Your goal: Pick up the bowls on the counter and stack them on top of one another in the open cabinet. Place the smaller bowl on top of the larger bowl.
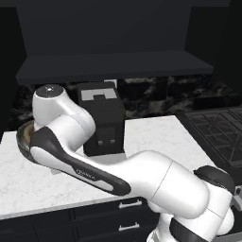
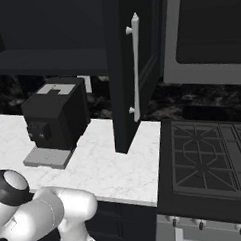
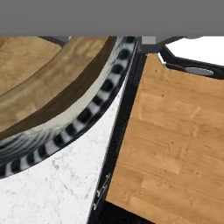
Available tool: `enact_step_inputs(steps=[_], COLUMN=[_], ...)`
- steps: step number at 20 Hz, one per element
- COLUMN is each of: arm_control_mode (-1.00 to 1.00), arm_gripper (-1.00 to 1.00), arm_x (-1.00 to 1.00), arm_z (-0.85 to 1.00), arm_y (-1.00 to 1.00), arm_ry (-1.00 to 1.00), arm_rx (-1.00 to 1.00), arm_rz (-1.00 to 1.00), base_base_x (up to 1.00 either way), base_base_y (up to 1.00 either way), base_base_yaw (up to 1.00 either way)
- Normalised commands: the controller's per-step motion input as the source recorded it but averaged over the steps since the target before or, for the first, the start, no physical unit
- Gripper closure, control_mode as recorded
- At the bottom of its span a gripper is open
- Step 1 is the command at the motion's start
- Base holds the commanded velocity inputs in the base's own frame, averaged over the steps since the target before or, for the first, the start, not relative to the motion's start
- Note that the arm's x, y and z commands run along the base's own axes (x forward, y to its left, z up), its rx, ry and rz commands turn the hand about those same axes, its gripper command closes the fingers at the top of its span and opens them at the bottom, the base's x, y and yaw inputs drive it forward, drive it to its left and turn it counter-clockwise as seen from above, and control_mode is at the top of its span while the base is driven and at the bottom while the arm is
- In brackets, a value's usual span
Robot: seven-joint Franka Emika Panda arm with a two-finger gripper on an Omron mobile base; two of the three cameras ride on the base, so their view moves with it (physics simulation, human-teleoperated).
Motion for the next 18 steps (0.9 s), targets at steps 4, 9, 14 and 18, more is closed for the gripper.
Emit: enact_step_inputs(steps=[4,9,14,18], arm_control_mode=[-1.0,-1.0,-1.0,-1.0], arm_gripper=[1.0,1.0,1.0,1.0], arm_x=[-0.49,-0.34,-0.12,-0.09], arm_z=[1.0,1.0,0.95,0.65], arm_y=[-0.25,-0.58,-0.78,-0.86], arm_ry=[0.0,-0.05,-0.14,-0.23], arm_rx=[-0.14,-0.17,-0.21,-0.28], arm_rz=[0.16,0.2,0.21,0.18], base_base_x=[0.0,0.0,0.0,0.0], base_base_y=[0.0,0.0,0.0,0.0], base_base_yaw=[0.0,0.0,0.0,0.0])
